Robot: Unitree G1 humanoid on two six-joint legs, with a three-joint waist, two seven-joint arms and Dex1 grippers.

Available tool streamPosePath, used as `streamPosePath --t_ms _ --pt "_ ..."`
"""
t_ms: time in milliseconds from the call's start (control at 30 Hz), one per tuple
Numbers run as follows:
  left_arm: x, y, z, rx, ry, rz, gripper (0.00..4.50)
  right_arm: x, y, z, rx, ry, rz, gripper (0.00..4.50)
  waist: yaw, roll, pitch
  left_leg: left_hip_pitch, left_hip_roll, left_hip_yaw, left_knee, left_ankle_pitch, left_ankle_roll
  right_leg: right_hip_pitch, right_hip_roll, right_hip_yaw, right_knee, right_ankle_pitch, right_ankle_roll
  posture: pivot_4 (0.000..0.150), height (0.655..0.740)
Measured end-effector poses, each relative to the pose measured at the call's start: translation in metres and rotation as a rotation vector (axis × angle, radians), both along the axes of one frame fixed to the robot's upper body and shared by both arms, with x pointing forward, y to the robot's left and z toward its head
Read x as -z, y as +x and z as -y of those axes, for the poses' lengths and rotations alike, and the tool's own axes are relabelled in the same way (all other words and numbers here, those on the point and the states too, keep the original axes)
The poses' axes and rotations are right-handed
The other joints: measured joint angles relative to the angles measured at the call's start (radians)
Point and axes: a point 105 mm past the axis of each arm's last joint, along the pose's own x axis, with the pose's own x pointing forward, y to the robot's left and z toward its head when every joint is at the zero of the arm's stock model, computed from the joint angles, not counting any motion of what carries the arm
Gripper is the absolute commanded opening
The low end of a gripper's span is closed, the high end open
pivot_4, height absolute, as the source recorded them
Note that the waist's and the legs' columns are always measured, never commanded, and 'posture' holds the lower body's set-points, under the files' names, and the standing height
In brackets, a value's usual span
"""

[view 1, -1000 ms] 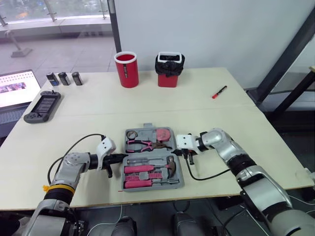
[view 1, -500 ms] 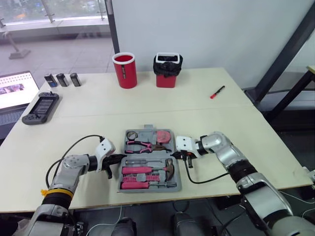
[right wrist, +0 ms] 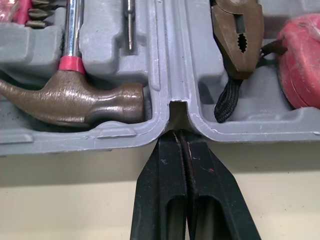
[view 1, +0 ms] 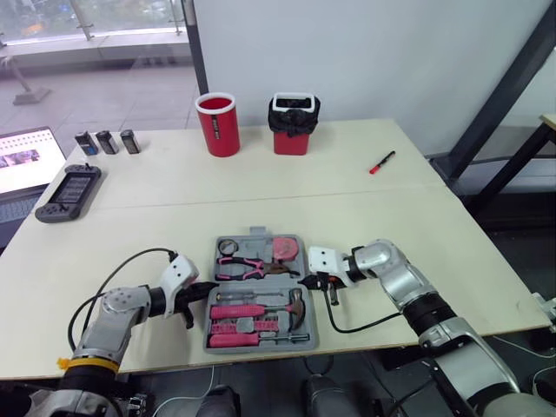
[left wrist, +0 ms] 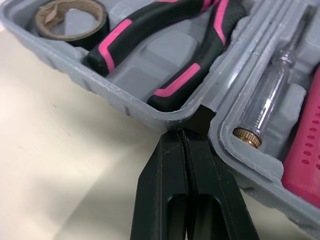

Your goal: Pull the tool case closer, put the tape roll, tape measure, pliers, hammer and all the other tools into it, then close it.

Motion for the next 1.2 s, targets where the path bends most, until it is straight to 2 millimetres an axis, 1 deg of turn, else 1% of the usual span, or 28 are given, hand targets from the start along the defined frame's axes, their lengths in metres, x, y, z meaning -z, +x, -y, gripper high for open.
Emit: streamPosePath --t_ms 400,533,633,667,767,800,833,867,900,967,1000,1067,1100,1200 --pt "0.002 -0.002 -0.001 -0.009 0.019 0.02 0.0 0.0 0.0 0.0 -0.02 -0.01 -0.011 0.08 0.0 0.0 0.0 0.001 0.0 0.0 0.0 0.0 0.0 0.0 0.0 0.0 0.0 0.0 -0.001 0.15 0.74" --pt "0.001 -0.003 -0.006 -0.035 0.027 0.026 0.0 -0.002 0.006 0.001 -0.03 -0.039 0.022 0.08 -0.008 0.0 0.0 0.001 0.0 0.0 0.0 0.0 0.0 0.0 0.0 0.0 0.0 0.0 -0.002 0.15 0.74" --pt "0.003 -0.012 -0.015 -0.07 0.023 0.021 0.0 -0.004 0.011 0.002 -0.015 -0.052 0.045 0.08 -0.019 0.0 0.0 0.001 0.0 0.0 0.0 0.0 0.0 0.0 -0.001 0.001 0.0 0.0 -0.003 0.15 0.74" --pt "0.003 -0.016 -0.021 -0.089 0.019 0.016 0.0 -0.007 0.015 0.009 0.003 -0.067 0.06 0.08 -0.022 0.0 0.0 0.001 0.0 0.001 0.0 0.0 0.0 0.0 -0.001 0.001 -0.001 0.0 -0.003 0.15 0.74" --pt "0.001 -0.031 -0.048 -0.175 -0.01 -0.005 0.0 -0.017 0.026 0.048 0.128 -0.101 0.082 0.08 -0.02 0.0 0.001 -0.001 0.0 0.002 -0.001 0.0 0.0 -0.002 -0.002 0.001 -0.002 0.0 -0.002 0.15 0.74" --pt "-0.001 -0.036 -0.056 -0.2 -0.017 -0.013 0.0 -0.023 0.029 0.061 0.19 -0.083 0.071 0.31 -0.02 0.0 0.001 -0.001 0.0 0.002 -0.002 0.0 0.0 -0.002 -0.002 0.001 -0.002 0.0 -0.002 0.15 0.74" --pt "-0.002 -0.039 -0.061 -0.211 -0.021 -0.023 0.0 -0.028 0.032 0.066 0.236 -0.05 0.056 0.62 -0.021 -0.001 0.001 -0.001 0.0 0.001 -0.002 0.0 0.0 -0.003 -0.001 0.001 -0.002 -0.001 -0.003 0.15 0.74" --pt "-0.006 -0.04 -0.061 -0.209 -0.04 -0.019 0.0 -0.033 0.034 0.069 0.276 -0.008 0.034 0.93 -0.02 0.0 0.001 -0.001 0.0 0.001 -0.002 0.0 0.0 -0.003 -0.001 0.001 -0.002 -0.001 -0.003 0.15 0.74" --pt "-0.013 -0.041 -0.057 -0.19 -0.069 -0.005 0.0 -0.038 0.035 0.068 0.309 0.034 0.005 1.38 -0.021 -0.001 0.002 -0.001 0.0 0.001 -0.001 0.0 0.0 -0.003 -0.001 0.001 -0.002 -0.001 -0.004 0.15 0.74" --pt "-0.036 -0.04 -0.037 -0.111 -0.161 0.045 0.0 -0.048 0.039 0.066 0.388 0.141 -0.083 2.44 -0.02 -0.001 0.003 -0.002 0.0 0.002 0.0 0.0 0.0 -0.003 -0.002 0.001 -0.002 0.0 -0.004 0.15 0.74" --pt "-0.044 -0.041 -0.029 -0.081 -0.193 0.057 0.0 -0.052 0.04 0.064 0.409 0.176 -0.117 3.0 -0.02 -0.001 0.003 -0.002 -0.001 0.002 0.0 0.0 0.0 -0.003 -0.003 0.001 -0.002 0.0 -0.004 0.15 0.74" --pt "-0.053 -0.045 -0.014 -0.019 -0.231 0.044 0.0 -0.057 0.04 0.057 0.467 0.262 -0.218 4.02 -0.02 -0.001 0.003 -0.002 -0.001 0.002 0.0 0.0 0.0 -0.002 -0.003 0.001 -0.003 0.0 -0.004 0.15 0.74" --pt "-0.054 -0.049 -0.005 0.019 -0.237 0.026 0.0 -0.058 0.04 0.053 0.504 0.306 -0.275 4.44 -0.02 -0.001 0.003 -0.002 -0.001 0.002 0.0 0.0 0.0 -0.003 -0.002 0.001 -0.003 0.0 -0.004 0.15 0.74" --pt "-0.045 -0.057 0.026 0.127 -0.241 -0.047 0.0 -0.054 0.043 0.039 0.602 0.408 -0.427 4.44 -0.021 0.0 0.003 -0.003 -0.001 0.002 -0.001 0.0 0.0 -0.003 -0.002 0.001 -0.003 -0.001 -0.003 0.15 0.74"
